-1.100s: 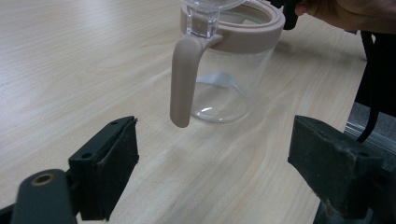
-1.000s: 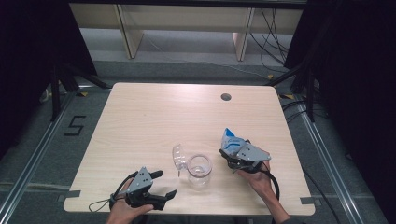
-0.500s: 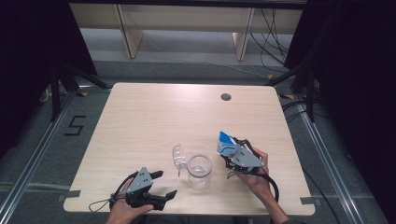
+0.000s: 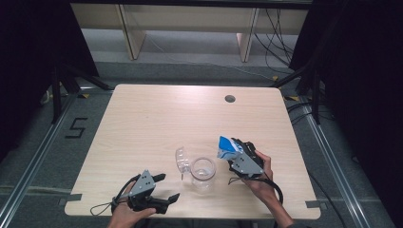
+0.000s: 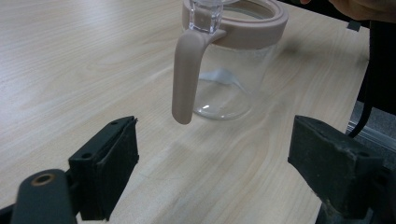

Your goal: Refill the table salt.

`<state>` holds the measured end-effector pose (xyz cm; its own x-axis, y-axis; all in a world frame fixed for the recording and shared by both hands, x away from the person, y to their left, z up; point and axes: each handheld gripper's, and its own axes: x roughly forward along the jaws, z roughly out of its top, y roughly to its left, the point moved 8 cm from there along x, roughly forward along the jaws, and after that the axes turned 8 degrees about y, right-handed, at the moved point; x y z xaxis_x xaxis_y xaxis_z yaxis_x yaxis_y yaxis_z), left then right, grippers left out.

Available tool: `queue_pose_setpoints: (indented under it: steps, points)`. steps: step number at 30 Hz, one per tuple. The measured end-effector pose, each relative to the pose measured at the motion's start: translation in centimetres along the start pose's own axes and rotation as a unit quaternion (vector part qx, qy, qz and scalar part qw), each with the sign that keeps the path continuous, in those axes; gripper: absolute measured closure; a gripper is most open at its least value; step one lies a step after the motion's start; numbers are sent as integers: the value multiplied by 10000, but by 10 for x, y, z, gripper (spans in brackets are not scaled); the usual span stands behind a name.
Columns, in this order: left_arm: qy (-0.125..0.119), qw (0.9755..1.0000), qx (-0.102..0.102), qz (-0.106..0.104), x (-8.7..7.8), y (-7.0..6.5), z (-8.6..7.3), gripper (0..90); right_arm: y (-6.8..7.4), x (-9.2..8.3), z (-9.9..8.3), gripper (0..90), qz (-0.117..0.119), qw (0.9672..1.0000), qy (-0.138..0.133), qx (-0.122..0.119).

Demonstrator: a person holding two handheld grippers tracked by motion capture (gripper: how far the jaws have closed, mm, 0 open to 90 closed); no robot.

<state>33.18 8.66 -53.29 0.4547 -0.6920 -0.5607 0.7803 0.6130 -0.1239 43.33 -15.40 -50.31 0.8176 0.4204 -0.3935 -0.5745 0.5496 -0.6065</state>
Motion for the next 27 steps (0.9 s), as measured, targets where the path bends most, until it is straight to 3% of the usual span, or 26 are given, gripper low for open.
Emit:
queue_pose_setpoints:
  steps: [5,8,9,19,21,22,23,26,27]
  points:
    - [15,10000,96,18,0,1,0,152,-1,0,-1,413,-178,9991,140,-354]
    - [22,10000,9,6,0,0,0,152,-1,-1,0,415,-250,9986,152,-431]
    - [14,10000,89,16,0,1,0,152,-1,-1,0,415,-264,9985,148,-463]
    - [40,9999,102,28,0,1,0,152,1,-1,2,418,-484,9955,221,-788]
    - [35,9999,119,24,0,1,0,152,0,-1,3,418,-499,9941,195,-942]
    - [33,9999,145,14,0,1,0,152,1,-1,3,418,-525,9946,215,-865]
    - [18,10000,14,21,0,0,0,152,1,-1,3,418,-532,9947,191,-861]
    - [11,10000,1,24,0,0,0,152,1,-1,5,418,-547,9930,174,-1033]
    - [36,10000,17,9,0,0,0,152,2,-2,5,418,-564,9936,203,-962]
